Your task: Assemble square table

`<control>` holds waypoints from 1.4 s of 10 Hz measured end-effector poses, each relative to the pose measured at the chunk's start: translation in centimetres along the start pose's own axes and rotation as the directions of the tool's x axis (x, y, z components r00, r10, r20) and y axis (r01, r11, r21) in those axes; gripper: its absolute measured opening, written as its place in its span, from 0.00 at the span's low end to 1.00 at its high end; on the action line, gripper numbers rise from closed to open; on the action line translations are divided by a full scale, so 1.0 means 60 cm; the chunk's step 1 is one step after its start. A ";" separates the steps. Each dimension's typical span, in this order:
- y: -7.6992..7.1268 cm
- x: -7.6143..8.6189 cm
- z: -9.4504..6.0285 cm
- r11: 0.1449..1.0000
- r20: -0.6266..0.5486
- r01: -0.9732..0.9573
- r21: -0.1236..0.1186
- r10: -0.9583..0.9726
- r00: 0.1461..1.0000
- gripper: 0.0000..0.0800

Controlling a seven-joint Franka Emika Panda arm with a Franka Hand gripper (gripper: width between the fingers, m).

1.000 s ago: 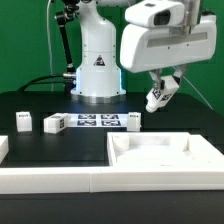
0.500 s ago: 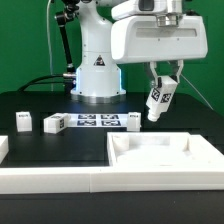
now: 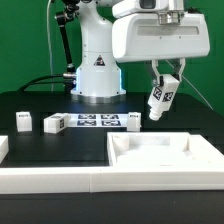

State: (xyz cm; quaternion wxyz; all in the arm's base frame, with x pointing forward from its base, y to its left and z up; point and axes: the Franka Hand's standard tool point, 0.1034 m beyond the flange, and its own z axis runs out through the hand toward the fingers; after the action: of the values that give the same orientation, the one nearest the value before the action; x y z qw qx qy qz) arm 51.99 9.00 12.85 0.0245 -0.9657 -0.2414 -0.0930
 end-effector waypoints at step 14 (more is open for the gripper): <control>0.058 0.141 0.052 1.000 -0.161 0.005 0.004 -0.004 0.987 0.36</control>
Offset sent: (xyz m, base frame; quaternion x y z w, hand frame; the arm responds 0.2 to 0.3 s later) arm 0.0414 0.0155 -0.0019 0.0333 0.0401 -0.0497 0.9974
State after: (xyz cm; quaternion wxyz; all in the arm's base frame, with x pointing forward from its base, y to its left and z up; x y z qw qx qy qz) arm 61.45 10.13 11.41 0.0458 -0.9544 -0.2408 -0.1702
